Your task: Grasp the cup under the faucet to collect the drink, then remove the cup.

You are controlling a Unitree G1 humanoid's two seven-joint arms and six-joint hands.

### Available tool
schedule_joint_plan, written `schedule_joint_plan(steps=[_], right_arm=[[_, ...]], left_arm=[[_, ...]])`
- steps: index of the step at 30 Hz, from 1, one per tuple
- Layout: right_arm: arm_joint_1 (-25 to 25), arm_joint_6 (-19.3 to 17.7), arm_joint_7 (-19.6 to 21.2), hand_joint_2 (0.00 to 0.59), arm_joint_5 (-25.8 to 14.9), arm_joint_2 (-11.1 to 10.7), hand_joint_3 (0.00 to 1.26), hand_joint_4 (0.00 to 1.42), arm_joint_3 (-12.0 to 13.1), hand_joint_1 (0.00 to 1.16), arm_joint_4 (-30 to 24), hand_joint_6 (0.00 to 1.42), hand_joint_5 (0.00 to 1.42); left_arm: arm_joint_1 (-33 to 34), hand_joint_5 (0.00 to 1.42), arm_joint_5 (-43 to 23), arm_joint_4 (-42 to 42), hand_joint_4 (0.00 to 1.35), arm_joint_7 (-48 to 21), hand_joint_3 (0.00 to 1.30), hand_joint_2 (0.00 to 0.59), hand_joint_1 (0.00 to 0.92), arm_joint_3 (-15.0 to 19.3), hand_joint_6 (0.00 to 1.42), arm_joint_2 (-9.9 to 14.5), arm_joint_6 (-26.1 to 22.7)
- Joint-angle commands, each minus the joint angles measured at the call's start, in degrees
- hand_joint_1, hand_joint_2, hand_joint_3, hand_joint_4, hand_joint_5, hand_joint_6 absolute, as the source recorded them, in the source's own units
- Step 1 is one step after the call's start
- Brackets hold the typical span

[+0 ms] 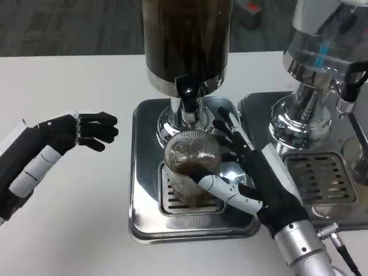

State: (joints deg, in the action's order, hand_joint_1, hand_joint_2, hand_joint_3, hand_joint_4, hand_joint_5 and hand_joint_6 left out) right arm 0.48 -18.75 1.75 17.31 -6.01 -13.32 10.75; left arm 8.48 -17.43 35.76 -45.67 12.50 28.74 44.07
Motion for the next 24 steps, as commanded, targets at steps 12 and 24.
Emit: schedule_joint_plan(steps=[12,24], right_arm=[[0.2,0.5,-1.1,0.105,-1.4,0.8,0.05,0.13,0.2,0.31,-0.1,0.32,0.20],[-1.2,2.5,-2.7,0.096,0.2,-0.2,0.00,0.08,-0.5,0.38,0.1,0.28,0.15]], left_arm=[[-0.8,0.40,0.2,-0.2,0.40,-0.7,0.41,0.145,0.000,-0.1,0.48,0.9,-0.8],[-1.0,0.40,0.2,-0.2,0.41,-0.5,0.41,0.145,0.000,0.1,0.48,1.4,-1.1]])
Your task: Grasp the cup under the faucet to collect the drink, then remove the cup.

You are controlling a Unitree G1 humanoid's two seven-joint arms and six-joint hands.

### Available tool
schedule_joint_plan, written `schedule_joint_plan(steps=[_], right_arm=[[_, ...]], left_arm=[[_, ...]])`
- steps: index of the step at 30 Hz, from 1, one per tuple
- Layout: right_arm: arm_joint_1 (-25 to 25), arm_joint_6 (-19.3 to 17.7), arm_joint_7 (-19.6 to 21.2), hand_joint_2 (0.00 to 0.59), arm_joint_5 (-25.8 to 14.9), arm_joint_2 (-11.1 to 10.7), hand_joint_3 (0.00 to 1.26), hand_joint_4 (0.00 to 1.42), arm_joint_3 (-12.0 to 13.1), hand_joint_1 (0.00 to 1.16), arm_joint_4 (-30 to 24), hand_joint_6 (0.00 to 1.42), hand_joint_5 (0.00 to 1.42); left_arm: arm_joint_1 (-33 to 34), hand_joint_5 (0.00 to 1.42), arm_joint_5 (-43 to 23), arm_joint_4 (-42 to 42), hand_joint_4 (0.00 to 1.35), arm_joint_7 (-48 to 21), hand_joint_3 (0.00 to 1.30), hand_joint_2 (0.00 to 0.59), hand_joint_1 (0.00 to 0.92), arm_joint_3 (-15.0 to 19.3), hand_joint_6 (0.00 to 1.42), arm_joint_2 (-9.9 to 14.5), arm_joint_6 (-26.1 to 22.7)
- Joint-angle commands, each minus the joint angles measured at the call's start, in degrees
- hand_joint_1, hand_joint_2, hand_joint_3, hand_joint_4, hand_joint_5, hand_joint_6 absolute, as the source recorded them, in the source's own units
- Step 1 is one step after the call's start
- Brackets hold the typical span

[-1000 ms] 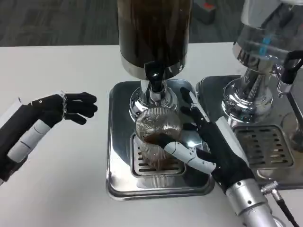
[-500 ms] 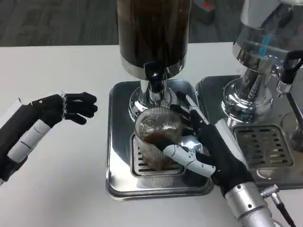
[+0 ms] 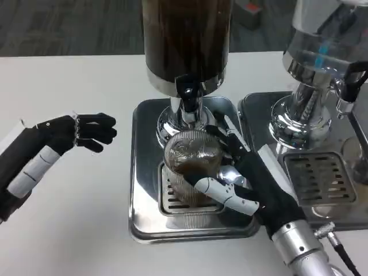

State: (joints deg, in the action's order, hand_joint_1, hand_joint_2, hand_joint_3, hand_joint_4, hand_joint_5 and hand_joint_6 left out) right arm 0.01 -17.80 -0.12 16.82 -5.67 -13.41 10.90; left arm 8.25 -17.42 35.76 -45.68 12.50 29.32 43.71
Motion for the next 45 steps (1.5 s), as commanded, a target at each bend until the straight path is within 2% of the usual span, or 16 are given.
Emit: schedule_joint_plan(steps=[1,14,26,34,45], right_arm=[[-0.8,1.8,-1.0,0.096,0.9,-0.7,0.00,0.07,-0.5,0.38,-0.2,0.27,0.14],[-1.8,5.0,-1.8,0.120,3.2,-1.9,0.00,0.01,-1.9,0.47,-1.1,0.26,0.11],[-3.1,7.7,-1.5,0.121,5.6,-2.2,0.00,0.01,-3.4,0.48,-1.3,0.25,0.11],[-3.3,9.3,-0.7,0.135,7.3,-1.6,0.00,0.07,-4.0,0.43,-1.7,0.30,0.20],[-3.6,11.9,0.4,0.120,9.5,-1.1,0.03,0.11,-5.4,0.44,-2.3,0.35,0.27]], left_arm=[[-0.8,0.40,0.2,-0.3,0.41,-0.5,0.41,0.145,0.000,0.1,0.48,0.8,-0.7],[-1.5,0.40,0.3,-0.9,0.42,-0.2,0.41,0.150,0.000,0.2,0.48,1.0,-1.1],[-2.7,0.41,0.2,-1.9,0.42,0.1,0.42,0.155,0.000,0.5,0.48,1.4,-1.5],[-3.2,0.41,0.3,-2.5,0.43,0.3,0.42,0.157,0.000,0.6,0.48,1.5,-1.9],[-3.5,0.41,0.4,-2.9,0.43,0.4,0.42,0.159,0.000,0.7,0.50,1.8,-2.1]])
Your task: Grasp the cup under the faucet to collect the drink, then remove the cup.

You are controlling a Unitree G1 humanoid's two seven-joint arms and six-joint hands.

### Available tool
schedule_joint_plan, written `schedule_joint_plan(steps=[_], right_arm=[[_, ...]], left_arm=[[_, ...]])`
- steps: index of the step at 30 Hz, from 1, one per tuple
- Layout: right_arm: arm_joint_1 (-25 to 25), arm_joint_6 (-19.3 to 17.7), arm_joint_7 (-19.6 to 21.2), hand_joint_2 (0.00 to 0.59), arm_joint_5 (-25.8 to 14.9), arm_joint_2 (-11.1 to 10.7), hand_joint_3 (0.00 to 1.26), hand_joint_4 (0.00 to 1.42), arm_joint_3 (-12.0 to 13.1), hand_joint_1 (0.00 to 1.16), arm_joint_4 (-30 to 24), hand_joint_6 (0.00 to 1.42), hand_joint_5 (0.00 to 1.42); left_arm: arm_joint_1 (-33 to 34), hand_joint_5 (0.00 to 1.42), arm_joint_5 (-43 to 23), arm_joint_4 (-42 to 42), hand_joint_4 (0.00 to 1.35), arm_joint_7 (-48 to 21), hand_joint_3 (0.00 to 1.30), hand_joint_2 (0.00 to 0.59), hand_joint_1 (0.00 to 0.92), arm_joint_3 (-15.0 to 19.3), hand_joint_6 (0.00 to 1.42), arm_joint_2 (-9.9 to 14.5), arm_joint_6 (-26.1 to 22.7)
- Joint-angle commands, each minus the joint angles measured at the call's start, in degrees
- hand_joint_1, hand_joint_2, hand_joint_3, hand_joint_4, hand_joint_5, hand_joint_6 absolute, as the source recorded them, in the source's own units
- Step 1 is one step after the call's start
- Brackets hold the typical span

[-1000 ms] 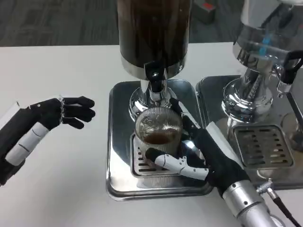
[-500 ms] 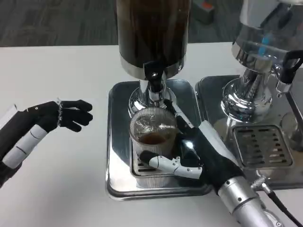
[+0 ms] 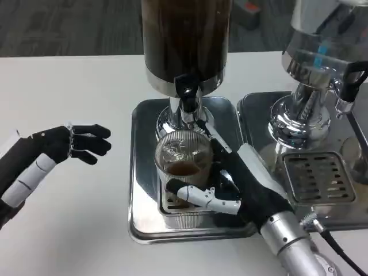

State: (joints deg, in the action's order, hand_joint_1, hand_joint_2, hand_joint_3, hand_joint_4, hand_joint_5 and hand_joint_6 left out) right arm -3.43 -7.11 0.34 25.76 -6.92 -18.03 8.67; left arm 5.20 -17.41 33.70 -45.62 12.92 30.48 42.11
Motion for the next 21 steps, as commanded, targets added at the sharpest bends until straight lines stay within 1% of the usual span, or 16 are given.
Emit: schedule_joint_plan(steps=[1,4,6,7,11,18,21], right_arm=[[-0.2,1.3,-0.1,0.126,0.6,0.1,0.02,0.11,-0.8,0.46,-0.1,0.35,0.27],[-0.3,1.8,0.5,0.135,1.2,0.2,0.02,0.12,-1.0,0.47,0.0,0.36,0.30],[-0.3,2.0,0.9,0.139,1.7,0.2,0.03,0.13,-1.1,0.49,-0.1,0.38,0.33],[-0.2,2.1,1.1,0.150,1.9,0.2,0.04,0.14,-1.1,0.49,-0.1,0.39,0.33],[-0.1,2.8,1.8,0.157,2.7,0.4,0.05,0.16,-1.5,0.49,-0.3,0.43,0.36],[0.5,3.8,4.6,0.170,5.3,1.1,0.14,0.25,-2.4,0.51,-0.8,0.50,0.44],[0.7,3.9,6.0,0.172,6.3,1.2,0.17,0.28,-2.8,0.50,-0.9,0.53,0.47]], left_arm=[[-0.4,0.41,0.4,-0.8,0.43,0.3,0.42,0.159,0.000,0.3,0.50,0.6,-0.5],[-0.4,0.41,0.5,-0.8,0.43,0.4,0.42,0.159,0.000,0.4,0.50,0.7,-0.6],[-0.3,0.41,0.5,-0.8,0.44,0.3,0.42,0.160,0.000,0.3,0.50,0.7,-0.6],[-0.3,0.41,0.5,-0.8,0.44,0.3,0.42,0.160,0.000,0.3,0.50,0.7,-0.6],[-0.2,0.41,0.6,-0.7,0.44,0.3,0.42,0.160,0.000,0.3,0.50,0.7,-0.6],[-0.4,0.41,0.8,-0.7,0.44,0.4,0.42,0.148,0.000,0.2,0.50,0.8,-0.5],[-0.5,0.41,0.8,-0.8,0.44,0.4,0.42,0.148,0.000,0.3,0.50,0.9,-0.5]])
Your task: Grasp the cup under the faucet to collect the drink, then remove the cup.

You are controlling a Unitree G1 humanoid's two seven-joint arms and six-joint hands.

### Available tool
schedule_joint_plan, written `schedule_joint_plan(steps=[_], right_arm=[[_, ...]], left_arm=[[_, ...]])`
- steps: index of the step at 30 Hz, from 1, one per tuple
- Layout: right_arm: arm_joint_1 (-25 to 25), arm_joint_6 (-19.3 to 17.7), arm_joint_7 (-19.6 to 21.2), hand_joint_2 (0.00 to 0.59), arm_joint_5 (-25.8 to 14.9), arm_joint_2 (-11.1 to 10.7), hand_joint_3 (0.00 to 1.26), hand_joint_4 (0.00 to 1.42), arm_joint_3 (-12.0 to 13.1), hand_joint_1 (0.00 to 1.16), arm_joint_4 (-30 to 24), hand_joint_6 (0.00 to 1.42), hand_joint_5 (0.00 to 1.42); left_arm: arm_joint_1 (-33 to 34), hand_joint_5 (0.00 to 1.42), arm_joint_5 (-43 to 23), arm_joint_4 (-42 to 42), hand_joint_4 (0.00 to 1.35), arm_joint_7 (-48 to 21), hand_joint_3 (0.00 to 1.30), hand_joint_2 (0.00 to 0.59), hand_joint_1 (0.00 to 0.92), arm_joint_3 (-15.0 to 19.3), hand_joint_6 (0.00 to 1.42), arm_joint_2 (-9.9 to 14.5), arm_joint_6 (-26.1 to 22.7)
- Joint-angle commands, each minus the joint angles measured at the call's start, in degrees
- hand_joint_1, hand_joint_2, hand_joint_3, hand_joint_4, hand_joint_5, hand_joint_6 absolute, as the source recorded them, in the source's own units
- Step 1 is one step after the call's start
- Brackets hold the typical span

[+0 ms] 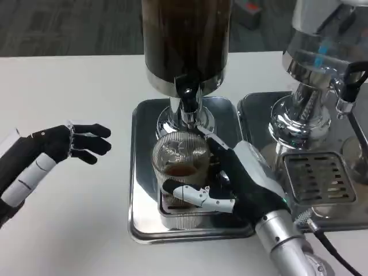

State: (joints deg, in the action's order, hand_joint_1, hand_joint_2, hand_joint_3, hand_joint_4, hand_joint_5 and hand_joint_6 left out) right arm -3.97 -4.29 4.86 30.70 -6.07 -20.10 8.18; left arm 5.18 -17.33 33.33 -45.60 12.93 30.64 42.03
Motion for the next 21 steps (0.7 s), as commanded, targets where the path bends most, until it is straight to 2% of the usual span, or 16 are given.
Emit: schedule_joint_plan(steps=[1,7,12,21], right_arm=[[1.3,1.1,1.9,0.172,1.7,0.3,0.18,0.29,-0.8,0.50,-0.5,0.55,0.48],[1.8,1.1,5.0,0.167,3.2,0.7,0.25,0.38,-1.3,0.45,-0.4,0.74,0.59],[3.1,0.0,9.5,0.175,4.7,1.7,0.32,0.48,-1.6,0.43,-0.1,0.90,0.70],[4.1,-2.5,16.2,0.167,5.8,2.4,0.40,0.56,-2.4,0.41,1.3,1.01,0.77]], left_arm=[[-0.4,0.41,0.7,-0.4,0.44,0.4,0.42,0.148,0.000,0.3,0.50,0.8,-0.4],[-0.4,0.41,0.7,-0.4,0.44,0.3,0.42,0.141,0.000,0.2,0.50,0.9,-0.3],[-0.7,0.41,0.9,-0.6,0.44,0.5,0.42,0.138,0.000,0.2,0.50,0.8,-0.1],[-1.0,0.41,1.0,-0.5,0.44,0.7,0.41,0.139,0.000,0.2,0.50,0.7,-0.1]])
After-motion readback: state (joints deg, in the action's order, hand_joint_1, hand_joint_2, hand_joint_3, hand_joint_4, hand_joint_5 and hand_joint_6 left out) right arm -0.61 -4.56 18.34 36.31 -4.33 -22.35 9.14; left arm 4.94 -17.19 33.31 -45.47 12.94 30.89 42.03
